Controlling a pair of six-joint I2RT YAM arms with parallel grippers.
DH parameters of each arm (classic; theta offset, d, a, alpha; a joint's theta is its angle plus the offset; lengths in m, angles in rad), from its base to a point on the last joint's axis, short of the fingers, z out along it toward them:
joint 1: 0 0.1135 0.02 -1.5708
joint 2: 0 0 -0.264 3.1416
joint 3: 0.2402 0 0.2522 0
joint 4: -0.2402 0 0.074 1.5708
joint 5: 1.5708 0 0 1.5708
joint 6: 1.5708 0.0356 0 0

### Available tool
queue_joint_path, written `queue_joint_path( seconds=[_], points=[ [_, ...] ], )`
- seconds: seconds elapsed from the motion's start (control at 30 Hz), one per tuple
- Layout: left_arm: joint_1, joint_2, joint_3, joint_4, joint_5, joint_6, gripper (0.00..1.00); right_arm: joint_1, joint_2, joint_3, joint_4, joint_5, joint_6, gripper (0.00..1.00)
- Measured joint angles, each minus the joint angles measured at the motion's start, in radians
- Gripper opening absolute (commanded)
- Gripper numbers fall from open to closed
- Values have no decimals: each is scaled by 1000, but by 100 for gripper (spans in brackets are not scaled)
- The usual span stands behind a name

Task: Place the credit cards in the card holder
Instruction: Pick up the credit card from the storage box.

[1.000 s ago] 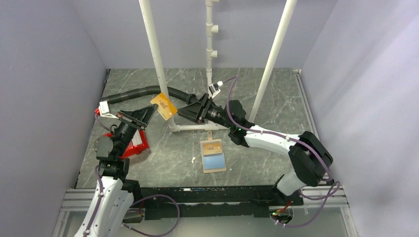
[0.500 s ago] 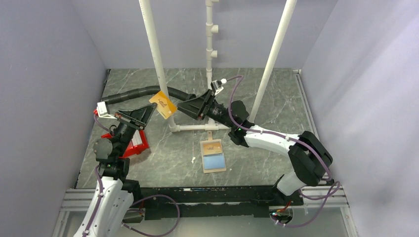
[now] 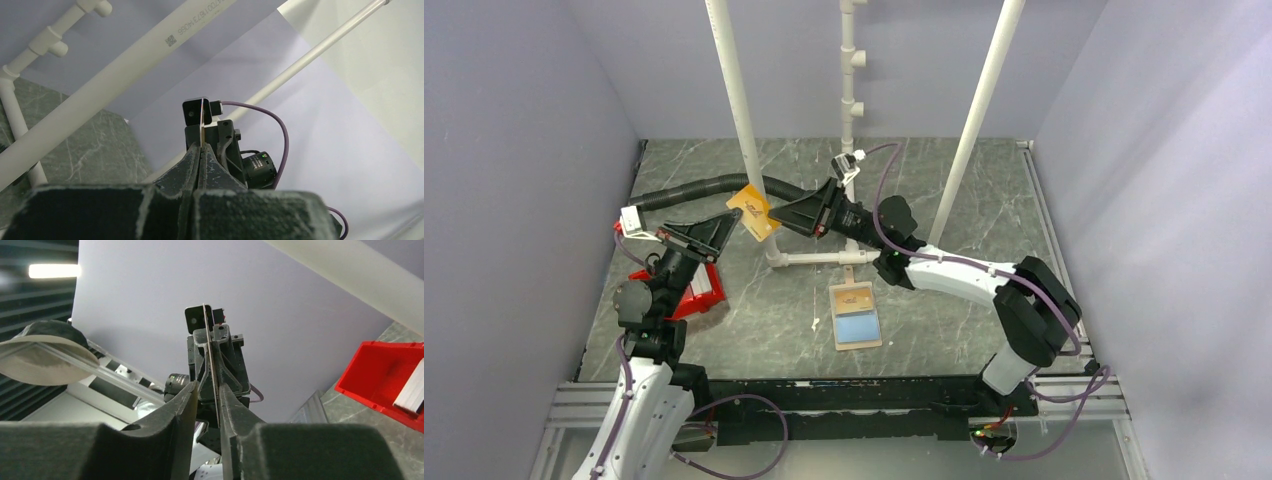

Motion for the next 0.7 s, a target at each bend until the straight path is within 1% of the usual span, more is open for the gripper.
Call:
queue_joint_path(
  seconds=[0.03,0.1,0.17,0.2,0.23,0.27,0.3,0.33,0.37,0.4,0.43,0.47,0.5,0.53,0.57,0.6,0.63,0.7],
  points=[
    [0,0,0,3,0,-4,0,3,6,9,-2,-8,0,17],
    [0,0,-4,14,0,-11,0,6,15,23,-5,-19,-2,0],
    [0,0,-6,21,0,-17,0,8,19,33,-11,-28,-11,0],
    [0,-1,-6,21,0,-18,5,8,20,36,-19,-33,-19,0],
    [0,-1,-6,18,2,-16,19,6,21,39,-31,-39,-31,0],
    [0,-1,-3,0,6,-10,42,3,19,42,-52,-47,-50,0],
    [0,-1,3,-29,8,7,63,-2,17,47,-78,-53,-72,0],
    [0,0,25,-107,19,29,75,-10,11,58,-136,-66,-117,0],
    [-2,6,58,-198,35,59,78,-18,-2,68,-216,-72,-186,0],
    [-6,16,104,-305,44,94,78,-25,-23,85,-342,-71,-289,0],
    [-6,27,140,-386,49,135,78,-30,-38,98,-431,-67,-372,0],
    [-7,45,193,-499,56,188,77,-35,-55,129,-568,-56,-487,0],
    [-7,60,229,-574,61,233,76,-41,-69,171,-708,-34,-605,0],
    [-7,79,263,-652,69,280,73,-45,-76,204,-811,-9,-699,0],
    [-6,96,285,-706,83,322,70,-53,-87,240,-934,18,-817,0],
    [-6,115,300,-755,104,362,68,-71,-100,249,-1020,32,-917,0],
    [-6,134,303,-789,132,399,69,-93,-116,246,-1081,31,-990,0],
    [-10,159,289,-828,190,448,71,-178,-162,190,-1197,-19,-1182,0]
  ],
)
